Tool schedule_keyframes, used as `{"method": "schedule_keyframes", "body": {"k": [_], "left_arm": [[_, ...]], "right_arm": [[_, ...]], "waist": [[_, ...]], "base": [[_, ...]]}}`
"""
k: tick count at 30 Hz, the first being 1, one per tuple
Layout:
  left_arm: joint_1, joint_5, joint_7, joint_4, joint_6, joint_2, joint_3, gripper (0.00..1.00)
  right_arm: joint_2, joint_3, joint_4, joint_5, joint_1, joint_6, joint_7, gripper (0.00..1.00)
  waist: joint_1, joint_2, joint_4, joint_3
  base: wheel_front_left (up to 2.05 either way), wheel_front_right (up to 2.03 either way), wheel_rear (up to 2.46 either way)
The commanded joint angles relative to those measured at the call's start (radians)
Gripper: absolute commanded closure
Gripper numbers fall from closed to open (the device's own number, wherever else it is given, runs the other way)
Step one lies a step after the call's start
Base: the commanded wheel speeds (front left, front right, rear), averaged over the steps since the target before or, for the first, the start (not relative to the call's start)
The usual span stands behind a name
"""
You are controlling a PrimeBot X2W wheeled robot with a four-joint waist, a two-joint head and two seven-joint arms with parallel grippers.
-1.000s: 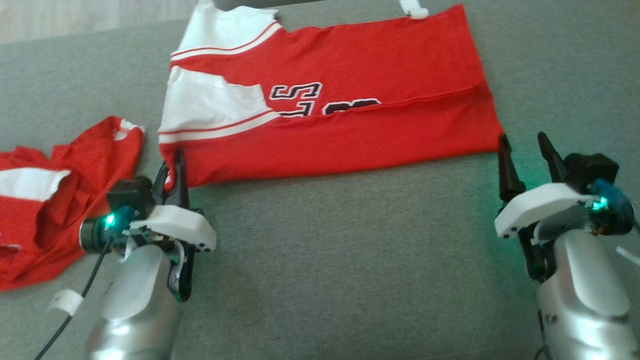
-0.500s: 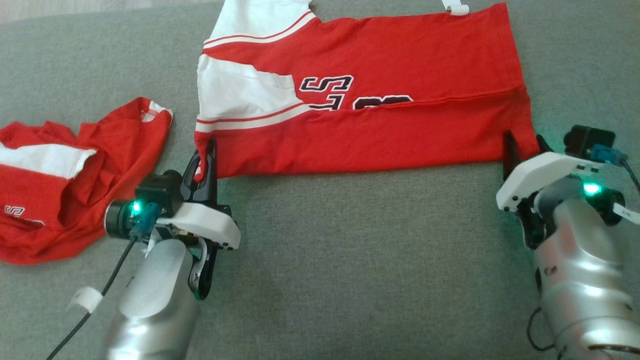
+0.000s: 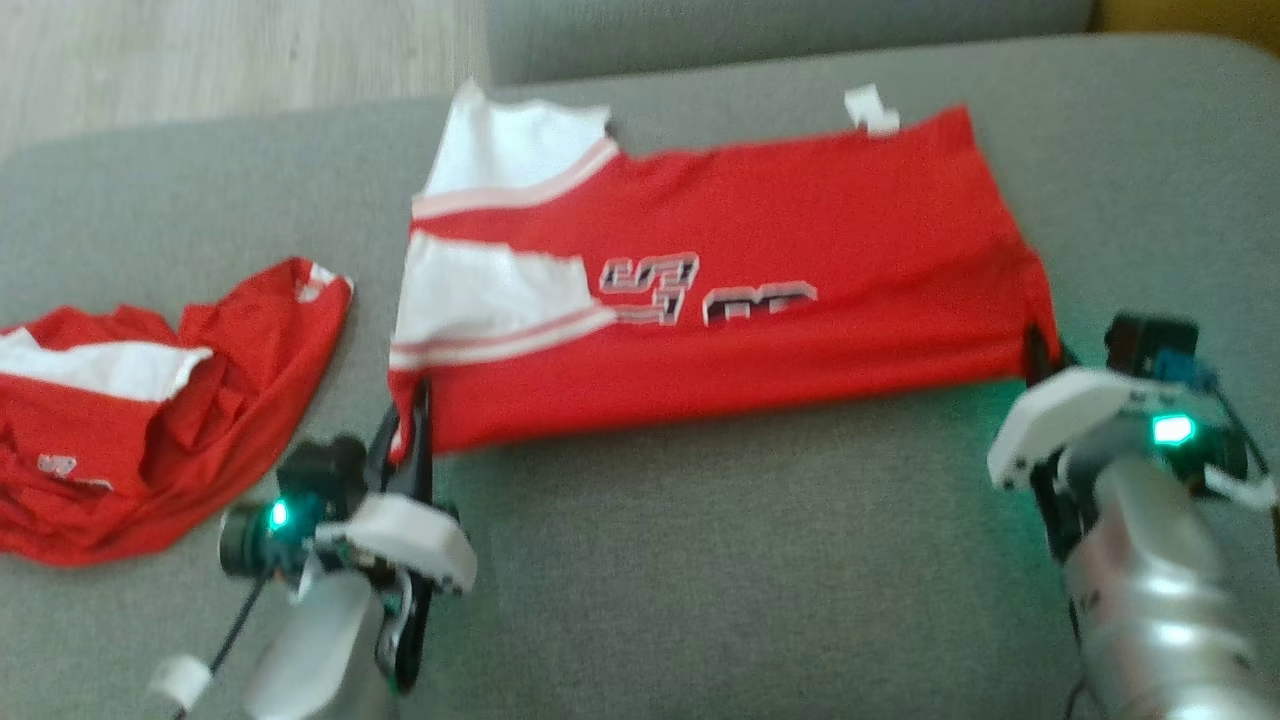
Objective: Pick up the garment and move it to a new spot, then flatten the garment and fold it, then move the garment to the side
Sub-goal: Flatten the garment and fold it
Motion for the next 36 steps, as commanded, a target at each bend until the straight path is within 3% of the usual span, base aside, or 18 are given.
{"method": "schedule_keyframes", "body": {"k": [1,9,16,17,18,19,20,28,36], "left_arm": [[0.003,-0.01,-0.014,-0.026,0.009,0.03,0.038,1.0],[0.184,-0.031,-0.006,-0.083,0.019,0.014,0.011,1.0],[0.325,-0.035,0.042,-0.209,0.033,0.01,-0.031,1.0],[0.333,-0.034,0.052,-0.221,0.036,0.012,-0.035,1.0],[0.34,-0.033,0.062,-0.231,0.04,0.013,-0.038,0.64],[0.345,-0.03,0.071,-0.24,0.046,0.016,-0.042,0.26],[0.348,-0.029,0.078,-0.25,0.051,0.018,-0.043,0.0],[0.327,-0.021,0.055,-0.361,0.115,0.063,0.01,0.0],[0.221,-0.034,0.039,-0.489,0.062,0.119,0.041,0.0]], "right_arm": [[0.006,0.017,-0.033,-0.006,0.013,0.007,-0.008,1.0],[0.006,0.031,-0.129,0.021,0.192,0.007,0.02,1.0],[0.006,0.048,-0.353,0.09,0.404,0.007,0.085,1.0],[0.006,0.049,-0.385,0.101,0.424,0.007,0.095,0.51],[0.006,0.048,-0.415,0.115,0.441,0.007,0.103,0.0],[0.006,0.052,-0.444,0.124,0.456,0.007,0.112,0.0],[0.006,0.056,-0.474,0.128,0.467,0.007,0.117,0.0],[0.006,0.096,-0.717,0.114,0.459,0.007,0.103,0.0],[0.006,0.162,-0.807,0.096,0.388,0.007,0.099,0.0]], "waist": [[0.0,0.0,-0.014,-0.046],[0.0,0.0,-0.018,-0.165],[0.0,0.0,-0.006,-0.196],[0.0,0.0,-0.005,-0.195],[0.0,0.0,-0.004,-0.195],[0.0,0.0,-0.004,-0.194],[0.0,0.0,-0.005,-0.193],[0.0,0.0,-0.029,-0.174],[0.0,0.0,-0.071,-0.12]], "base": [[0.0,0.0,0.0],[0.0,0.0,0.0],[0.0,0.0,0.0],[0.0,0.0,0.0],[0.0,0.0,0.0],[0.0,0.0,0.0],[0.0,0.0,0.0],[0.0,0.0,0.0],[0.0,0.0,0.0]]}}
